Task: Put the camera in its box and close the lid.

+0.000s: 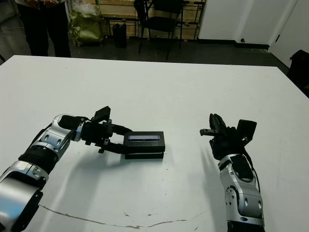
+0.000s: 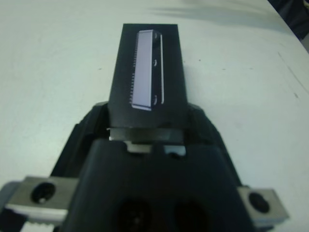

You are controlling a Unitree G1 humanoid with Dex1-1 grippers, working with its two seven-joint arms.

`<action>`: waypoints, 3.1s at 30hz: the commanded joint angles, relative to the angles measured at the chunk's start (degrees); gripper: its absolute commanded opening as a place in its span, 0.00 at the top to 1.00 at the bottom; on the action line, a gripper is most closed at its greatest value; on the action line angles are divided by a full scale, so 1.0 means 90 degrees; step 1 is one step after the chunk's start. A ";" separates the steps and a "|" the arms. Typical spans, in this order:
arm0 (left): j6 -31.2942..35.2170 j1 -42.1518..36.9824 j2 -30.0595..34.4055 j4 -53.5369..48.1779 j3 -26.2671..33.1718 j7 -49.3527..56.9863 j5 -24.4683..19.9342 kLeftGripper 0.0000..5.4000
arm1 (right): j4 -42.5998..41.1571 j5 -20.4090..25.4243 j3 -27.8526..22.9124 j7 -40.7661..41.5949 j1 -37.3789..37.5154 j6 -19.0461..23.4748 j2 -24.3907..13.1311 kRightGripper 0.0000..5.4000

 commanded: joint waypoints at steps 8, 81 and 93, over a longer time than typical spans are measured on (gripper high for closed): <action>0.0157 0.0135 0.0381 -0.0360 -0.0100 -0.0150 0.0185 0.52 | 0.0241 0.0008 -0.0064 0.0041 0.0055 -0.0030 -0.0021 1.00; 0.0547 0.0360 0.0449 -0.0779 -0.0378 0.0288 0.0352 0.52 | -0.0114 -0.0057 -0.0014 -0.0193 0.0159 0.0367 0.0028 1.00; 0.0631 0.0428 0.0525 -0.0738 -0.0347 0.0097 0.0218 0.52 | -0.0195 -0.0006 -0.0020 -0.0233 0.0160 0.0459 0.0069 1.00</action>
